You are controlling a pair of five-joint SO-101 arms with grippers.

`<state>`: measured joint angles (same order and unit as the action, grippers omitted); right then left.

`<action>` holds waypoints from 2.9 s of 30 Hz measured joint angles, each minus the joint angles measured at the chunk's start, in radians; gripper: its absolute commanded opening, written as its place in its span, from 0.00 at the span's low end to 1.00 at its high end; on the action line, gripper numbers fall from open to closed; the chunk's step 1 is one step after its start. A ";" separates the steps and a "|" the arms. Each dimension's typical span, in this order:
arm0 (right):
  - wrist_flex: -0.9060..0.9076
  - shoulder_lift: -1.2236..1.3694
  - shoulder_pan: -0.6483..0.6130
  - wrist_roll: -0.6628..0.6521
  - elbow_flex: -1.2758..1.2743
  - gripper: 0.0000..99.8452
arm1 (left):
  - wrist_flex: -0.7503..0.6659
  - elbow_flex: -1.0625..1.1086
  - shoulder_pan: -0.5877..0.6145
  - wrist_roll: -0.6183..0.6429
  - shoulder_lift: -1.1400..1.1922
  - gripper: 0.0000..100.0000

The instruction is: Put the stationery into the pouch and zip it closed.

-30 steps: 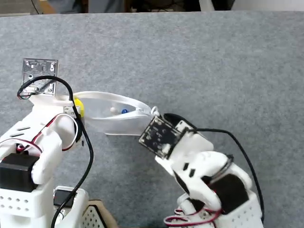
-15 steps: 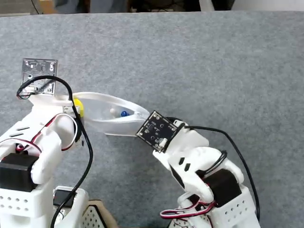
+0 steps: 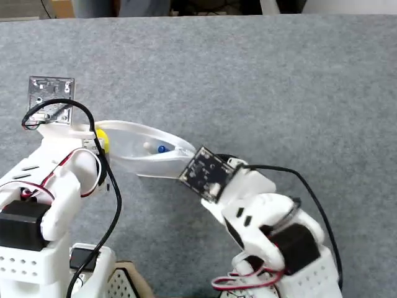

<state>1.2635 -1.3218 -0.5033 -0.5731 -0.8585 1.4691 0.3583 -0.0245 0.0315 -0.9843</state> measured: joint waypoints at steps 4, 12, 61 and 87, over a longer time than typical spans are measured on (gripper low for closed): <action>0.106 -0.002 -0.044 -0.017 0.124 0.01 | 0.000 0.000 0.000 0.000 0.000 0.03; 0.241 -0.009 -0.071 -0.017 0.339 0.01 | 0.000 0.000 0.000 0.000 0.000 0.13; 0.296 -0.011 -0.100 -0.017 0.485 0.01 | 0.018 -0.063 0.003 -0.003 -0.014 0.04; 0.361 -0.011 -0.239 0.110 0.442 0.16 | -0.031 -0.020 0.005 -0.008 -0.017 0.03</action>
<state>1.6241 -1.3326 -0.7426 -0.4626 -0.4166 1.4385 0.3383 -0.0199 0.0238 -1.0012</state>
